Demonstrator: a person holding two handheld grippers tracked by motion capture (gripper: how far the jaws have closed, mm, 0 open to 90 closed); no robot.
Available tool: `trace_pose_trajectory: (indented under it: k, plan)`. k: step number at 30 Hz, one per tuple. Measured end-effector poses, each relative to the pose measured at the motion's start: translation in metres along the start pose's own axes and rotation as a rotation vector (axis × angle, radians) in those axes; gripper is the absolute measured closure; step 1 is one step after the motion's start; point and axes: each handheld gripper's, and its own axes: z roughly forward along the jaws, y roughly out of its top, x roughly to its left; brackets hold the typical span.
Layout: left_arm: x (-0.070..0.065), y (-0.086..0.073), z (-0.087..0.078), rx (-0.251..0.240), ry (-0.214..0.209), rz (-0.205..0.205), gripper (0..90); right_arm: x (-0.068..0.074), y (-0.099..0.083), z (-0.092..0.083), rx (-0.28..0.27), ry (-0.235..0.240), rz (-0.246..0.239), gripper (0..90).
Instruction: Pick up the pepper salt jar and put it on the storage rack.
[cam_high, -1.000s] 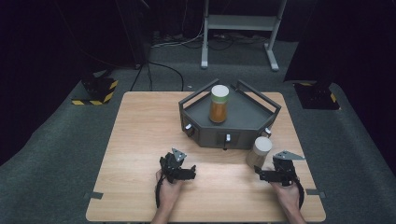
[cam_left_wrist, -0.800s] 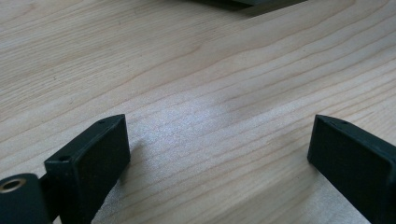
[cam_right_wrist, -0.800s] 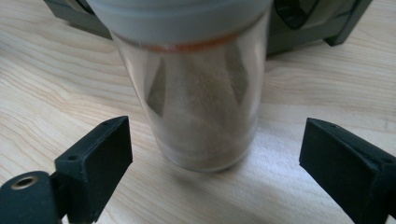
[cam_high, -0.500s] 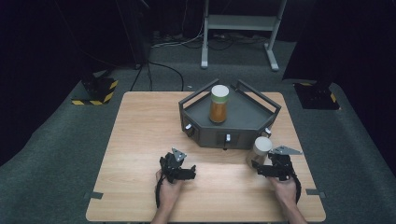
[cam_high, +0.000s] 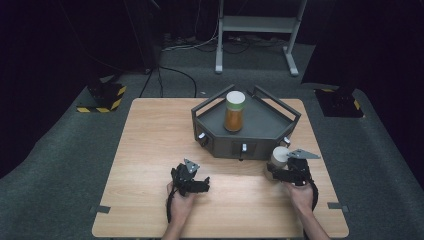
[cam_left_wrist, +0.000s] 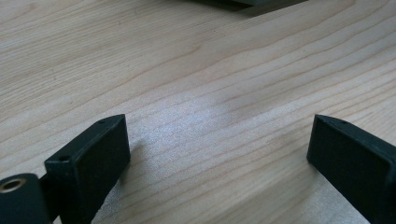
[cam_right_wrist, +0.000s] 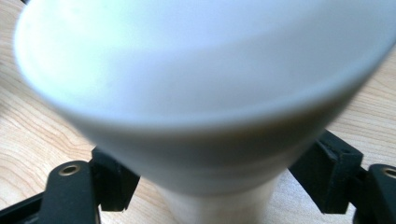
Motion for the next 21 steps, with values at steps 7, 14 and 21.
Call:
trace_pose_trajectory:
  k: [7,14,21]
  plan:
    - [0.0004,-0.0001,0.0000,0.000,-0.001,-0.001,5.8,0.0016,-0.0012,0.0012,-0.016,-0.001,0.006,27.6]
    - [0.0004,-0.0001,0.0000,0.000,-0.001,-0.001,5.8,0.0022,-0.0018,0.0015,-0.024,-0.004,-0.001,29.0]
    - [0.0003,0.0000,0.0000,0.000,-0.001,-0.002,5.8,0.0041,-0.0042,0.0013,-0.034,-0.009,-0.008,29.9]
